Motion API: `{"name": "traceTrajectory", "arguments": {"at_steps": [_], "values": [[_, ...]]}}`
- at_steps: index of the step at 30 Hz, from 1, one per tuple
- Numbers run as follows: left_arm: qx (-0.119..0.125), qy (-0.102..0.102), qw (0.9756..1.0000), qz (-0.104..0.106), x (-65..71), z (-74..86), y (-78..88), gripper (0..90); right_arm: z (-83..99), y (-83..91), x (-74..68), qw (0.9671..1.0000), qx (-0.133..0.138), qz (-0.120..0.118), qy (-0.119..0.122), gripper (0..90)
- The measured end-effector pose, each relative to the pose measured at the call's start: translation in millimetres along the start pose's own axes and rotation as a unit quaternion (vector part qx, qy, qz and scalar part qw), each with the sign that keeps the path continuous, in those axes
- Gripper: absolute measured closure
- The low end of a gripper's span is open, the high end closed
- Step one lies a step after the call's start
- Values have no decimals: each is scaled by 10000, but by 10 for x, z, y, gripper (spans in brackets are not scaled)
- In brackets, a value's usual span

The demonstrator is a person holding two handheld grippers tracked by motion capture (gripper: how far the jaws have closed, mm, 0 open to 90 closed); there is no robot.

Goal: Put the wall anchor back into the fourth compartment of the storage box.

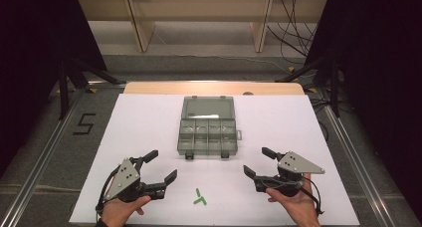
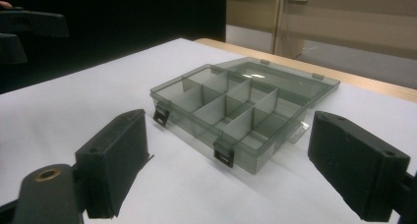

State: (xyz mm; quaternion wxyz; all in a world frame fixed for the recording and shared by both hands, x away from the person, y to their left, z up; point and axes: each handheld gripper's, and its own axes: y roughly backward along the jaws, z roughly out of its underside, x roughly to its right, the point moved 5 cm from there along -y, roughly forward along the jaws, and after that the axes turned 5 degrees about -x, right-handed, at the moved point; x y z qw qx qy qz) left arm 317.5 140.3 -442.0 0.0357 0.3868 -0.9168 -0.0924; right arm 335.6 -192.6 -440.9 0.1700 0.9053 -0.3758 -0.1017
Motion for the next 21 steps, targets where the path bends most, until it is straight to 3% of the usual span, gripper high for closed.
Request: {"name": "traceTrajectory", "arguments": {"at_steps": [9,11,17,18,21], "values": [[-4,-18,10000,-2,-2,1,3,158,6,-8,-6,10000,-52,62,58,158],[-8,-13,10000,1,-1,2,2,158,4,-26,-23,10000,-32,-24,37,158],[-8,-18,10000,-1,-3,2,-2,158,2,-47,-28,9995,-172,72,247,157],[-5,-25,10000,-2,-4,1,-1,158,1,-64,-50,9995,-204,-14,232,157],[-11,-18,10000,-1,-3,3,-1,158,-27,-82,-55,9984,-270,77,484,158]]}}
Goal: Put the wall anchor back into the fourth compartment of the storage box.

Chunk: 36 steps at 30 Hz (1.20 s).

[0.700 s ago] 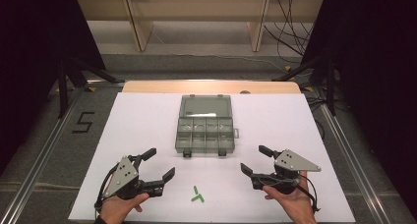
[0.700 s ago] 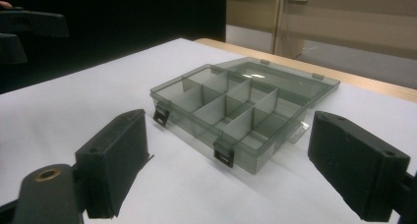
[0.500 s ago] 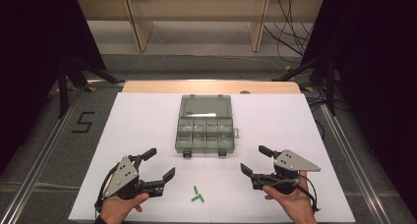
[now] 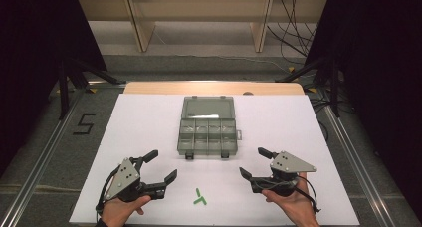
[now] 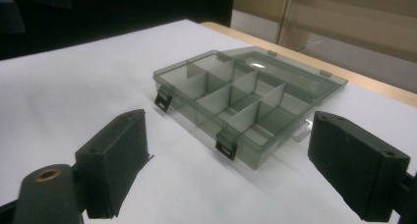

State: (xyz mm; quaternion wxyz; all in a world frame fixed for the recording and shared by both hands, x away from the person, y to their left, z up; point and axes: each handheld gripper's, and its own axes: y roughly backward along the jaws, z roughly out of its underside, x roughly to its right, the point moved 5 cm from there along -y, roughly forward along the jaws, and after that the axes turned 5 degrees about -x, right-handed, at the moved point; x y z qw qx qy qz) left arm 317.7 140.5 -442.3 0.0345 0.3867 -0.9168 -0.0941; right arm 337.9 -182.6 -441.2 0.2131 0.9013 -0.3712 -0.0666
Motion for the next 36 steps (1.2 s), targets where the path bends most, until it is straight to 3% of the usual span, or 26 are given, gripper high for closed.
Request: {"name": "traceTrajectory", "arguments": {"at_steps": [8,12,15,18,22,25,28,32,33,36], "values": [[15,20,10000,7,3,0,-5,158,-45,-117,-122,9970,-616,-431,199,192],[19,18,10000,5,1,-2,-2,158,-55,-215,-228,9929,-950,-612,367,204],[20,19,10000,5,0,-4,-1,158,-71,-305,-335,9876,-1259,-777,529,226],[23,20,10000,3,-2,-4,0,158,-87,-405,-428,9804,-1594,-878,752,247],[30,11,10000,4,-3,-6,1,158,-75,-552,-568,9682,-2069,-978,1010,287],[33,1,10000,3,-6,-7,2,158,-54,-636,-703,9541,-2530,-1127,1142,322],[33,6,10000,7,-5,-8,4,158,-59,-737,-812,9470,-2609,-1405,1239,364],[38,-9,10000,7,-8,-10,5,158,-30,-848,-917,9344,-2911,-1496,1409,395],[40,-10,10000,9,-8,-10,5,158,-22,-868,-929,9328,-2942,-1522,1419,396],[39,35,10000,13,-1,-8,4,158,24,-911,-980,9223,-3201,-1645,1411,412]]}}
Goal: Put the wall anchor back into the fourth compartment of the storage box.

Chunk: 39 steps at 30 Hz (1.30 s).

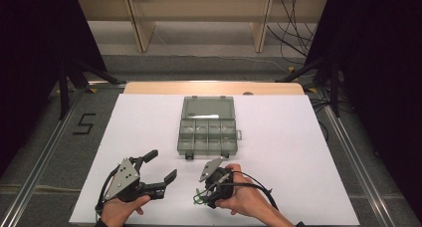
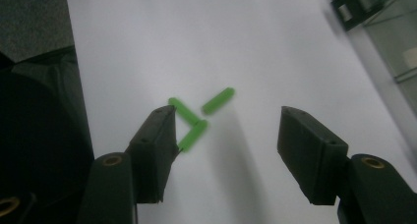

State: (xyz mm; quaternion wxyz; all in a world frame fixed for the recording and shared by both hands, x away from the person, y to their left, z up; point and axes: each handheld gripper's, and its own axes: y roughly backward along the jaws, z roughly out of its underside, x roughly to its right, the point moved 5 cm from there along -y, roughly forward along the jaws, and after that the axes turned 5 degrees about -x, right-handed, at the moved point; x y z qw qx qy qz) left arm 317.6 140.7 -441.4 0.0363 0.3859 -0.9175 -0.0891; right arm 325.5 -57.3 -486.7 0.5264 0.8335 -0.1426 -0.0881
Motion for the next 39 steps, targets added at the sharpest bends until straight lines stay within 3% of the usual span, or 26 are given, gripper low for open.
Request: {"name": "traceTrajectory", "arguments": {"at_steps": [17,31,39], "values": [[-3,-4,10000,5,0,-1,2,158,-1,-266,-107,9973,-614,-357,177,583],[-10,-3,10000,6,2,1,0,158,6,-267,-11,9967,-723,-277,237,819],[-1,-3,10000,10,1,-1,1,158,-7,-267,-2,9961,-795,-252,301,840]]}}
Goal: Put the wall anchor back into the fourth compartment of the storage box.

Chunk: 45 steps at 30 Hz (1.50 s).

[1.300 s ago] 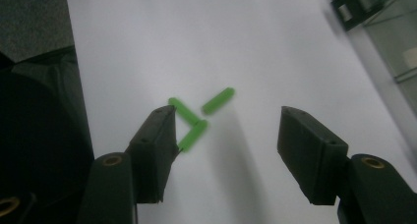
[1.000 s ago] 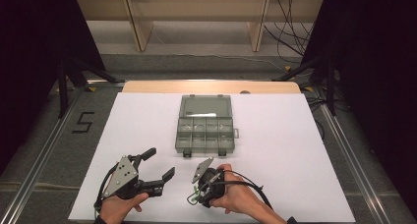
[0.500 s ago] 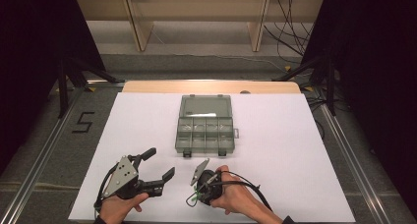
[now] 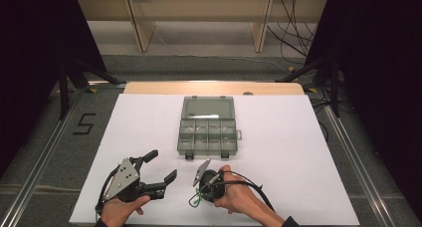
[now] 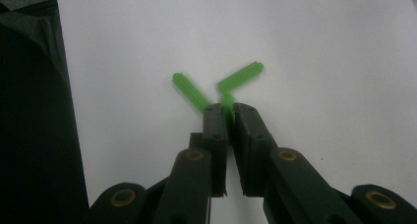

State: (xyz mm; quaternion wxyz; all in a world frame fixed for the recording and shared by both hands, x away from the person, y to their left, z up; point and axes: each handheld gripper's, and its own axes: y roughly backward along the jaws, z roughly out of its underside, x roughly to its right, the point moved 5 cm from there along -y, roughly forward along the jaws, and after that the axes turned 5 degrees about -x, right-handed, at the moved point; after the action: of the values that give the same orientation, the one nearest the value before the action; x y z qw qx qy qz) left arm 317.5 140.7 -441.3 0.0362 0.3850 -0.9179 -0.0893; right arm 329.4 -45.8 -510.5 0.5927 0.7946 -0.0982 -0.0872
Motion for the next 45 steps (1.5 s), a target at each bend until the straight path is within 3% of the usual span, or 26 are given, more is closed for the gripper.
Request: {"name": "traceTrajectory", "arguments": {"at_steps": [4,11,23,36,45], "values": [[6,-25,10000,-8,-8,-3,2,158,13,64,22,10000,25,-22,12,840],[4,-26,10000,-8,-6,-4,4,158,9,334,118,9996,260,58,6,840],[-4,-35,10000,-14,-8,0,-1,158,54,641,512,9961,708,435,-311,840],[8,-27,10000,-14,-9,-3,1,158,62,817,854,9906,973,785,-555,840],[9,-27,10000,-13,-8,-3,2,158,79,848,1045,9870,1057,980,-717,840]]}}
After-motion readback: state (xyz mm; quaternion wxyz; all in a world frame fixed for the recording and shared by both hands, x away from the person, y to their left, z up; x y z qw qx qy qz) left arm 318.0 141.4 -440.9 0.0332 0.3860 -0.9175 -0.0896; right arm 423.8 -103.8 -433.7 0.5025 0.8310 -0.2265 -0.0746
